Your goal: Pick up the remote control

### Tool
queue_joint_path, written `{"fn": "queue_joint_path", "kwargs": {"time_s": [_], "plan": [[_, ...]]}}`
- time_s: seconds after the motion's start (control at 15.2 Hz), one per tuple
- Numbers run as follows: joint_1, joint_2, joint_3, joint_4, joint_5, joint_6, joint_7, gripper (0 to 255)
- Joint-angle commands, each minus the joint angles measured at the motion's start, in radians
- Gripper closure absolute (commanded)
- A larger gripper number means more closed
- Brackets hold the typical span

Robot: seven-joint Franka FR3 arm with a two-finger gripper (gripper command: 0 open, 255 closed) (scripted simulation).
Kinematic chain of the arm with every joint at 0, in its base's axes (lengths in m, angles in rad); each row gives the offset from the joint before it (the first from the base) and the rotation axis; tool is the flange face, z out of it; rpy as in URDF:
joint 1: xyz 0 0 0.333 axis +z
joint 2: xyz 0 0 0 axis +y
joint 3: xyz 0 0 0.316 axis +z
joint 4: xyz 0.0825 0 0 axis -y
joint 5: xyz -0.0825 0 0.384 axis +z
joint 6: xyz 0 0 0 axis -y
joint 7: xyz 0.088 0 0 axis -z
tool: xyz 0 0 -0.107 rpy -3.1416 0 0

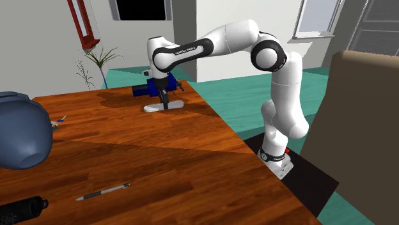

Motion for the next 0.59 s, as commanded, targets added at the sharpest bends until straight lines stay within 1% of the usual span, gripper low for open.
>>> {"fn": "queue_joint_path", "kwargs": {"time_s": [0.0, 0.53], "plan": [[-0.001, -0.001, -0.001, 0.024, -0.001, -0.024, 0.001, 255], [-0.005, -0.004, -0.004, 0.127, -0.005, -0.131, 0.005, 255]]}}
